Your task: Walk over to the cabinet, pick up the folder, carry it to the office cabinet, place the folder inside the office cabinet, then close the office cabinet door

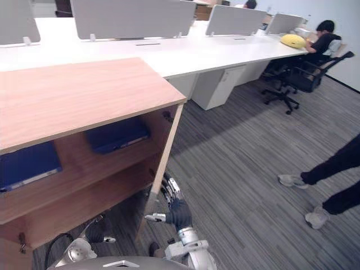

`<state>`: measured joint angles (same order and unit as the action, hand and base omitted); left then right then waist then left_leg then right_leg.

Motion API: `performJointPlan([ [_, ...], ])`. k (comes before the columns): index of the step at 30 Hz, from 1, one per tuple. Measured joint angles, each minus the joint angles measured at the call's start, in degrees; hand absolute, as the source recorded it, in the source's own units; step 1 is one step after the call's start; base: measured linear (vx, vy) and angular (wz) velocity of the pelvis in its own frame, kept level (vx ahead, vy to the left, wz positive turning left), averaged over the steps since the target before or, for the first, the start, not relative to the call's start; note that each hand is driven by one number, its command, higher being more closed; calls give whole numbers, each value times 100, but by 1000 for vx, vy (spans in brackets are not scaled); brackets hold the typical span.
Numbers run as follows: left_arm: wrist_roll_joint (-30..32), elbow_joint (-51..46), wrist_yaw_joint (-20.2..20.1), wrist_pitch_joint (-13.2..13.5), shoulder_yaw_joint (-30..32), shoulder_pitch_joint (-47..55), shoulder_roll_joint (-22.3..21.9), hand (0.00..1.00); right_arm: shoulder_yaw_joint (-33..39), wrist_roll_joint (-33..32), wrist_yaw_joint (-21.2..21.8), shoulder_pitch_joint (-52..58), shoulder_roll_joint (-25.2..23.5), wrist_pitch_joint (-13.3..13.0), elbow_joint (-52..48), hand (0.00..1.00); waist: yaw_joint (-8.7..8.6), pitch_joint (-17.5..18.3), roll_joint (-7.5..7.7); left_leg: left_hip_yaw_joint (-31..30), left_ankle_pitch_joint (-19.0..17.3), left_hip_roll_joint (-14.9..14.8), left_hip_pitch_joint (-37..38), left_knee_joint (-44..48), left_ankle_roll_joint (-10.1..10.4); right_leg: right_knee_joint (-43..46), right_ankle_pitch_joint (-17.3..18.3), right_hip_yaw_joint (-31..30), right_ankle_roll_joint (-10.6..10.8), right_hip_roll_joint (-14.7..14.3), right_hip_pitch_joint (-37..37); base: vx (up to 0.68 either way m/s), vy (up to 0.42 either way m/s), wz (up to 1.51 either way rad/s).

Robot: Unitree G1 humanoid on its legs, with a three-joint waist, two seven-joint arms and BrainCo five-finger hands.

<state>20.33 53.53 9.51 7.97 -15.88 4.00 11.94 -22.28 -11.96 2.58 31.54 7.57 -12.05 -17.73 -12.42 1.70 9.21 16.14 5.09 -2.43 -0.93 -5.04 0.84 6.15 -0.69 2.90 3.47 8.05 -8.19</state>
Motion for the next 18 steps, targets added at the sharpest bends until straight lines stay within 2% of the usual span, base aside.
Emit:
performJointPlan([
  [4,-2,12,-4,-6,50,-2,3,0,18,8,-5,-469,-14,-8,196,0,123,6,3,-209,31,48,-121,0,-14,-118,8,255,12,6,102,12,7,34],
  [8,-3,18,-8,-11,124,-5,-54,0,190,-31,-28,-1033,-45,-46,982,0,295,6,-12,-445,18,101,-220,1,-49,-302,8,433,10,33,236,33,23,36],
  [10,-4,84,-11,-12,179,-5,-75,0,357,-171,-29,-1279,-53,-44,1412,0,318,1,-40,-542,18,133,-318,1,-49,-352,7,495,10,52,236,48,29,29],
  [14,-69,107,-22,-20,296,5,-101,0,681,-240,-154,-1666,-181,-55,2151,0,455,-64,-172,-753,26,178,-417,2,-52,-456,3,711,14,89,308,74,22,29],
  [18,-173,97,-15,-23,467,-2,-128,0,764,-228,-206,-1923,-261,-47,2616,0,491,-152,-296,-920,29,182,-414,3,-53,-500,29,884,118,88,441,84,-9,25],
])
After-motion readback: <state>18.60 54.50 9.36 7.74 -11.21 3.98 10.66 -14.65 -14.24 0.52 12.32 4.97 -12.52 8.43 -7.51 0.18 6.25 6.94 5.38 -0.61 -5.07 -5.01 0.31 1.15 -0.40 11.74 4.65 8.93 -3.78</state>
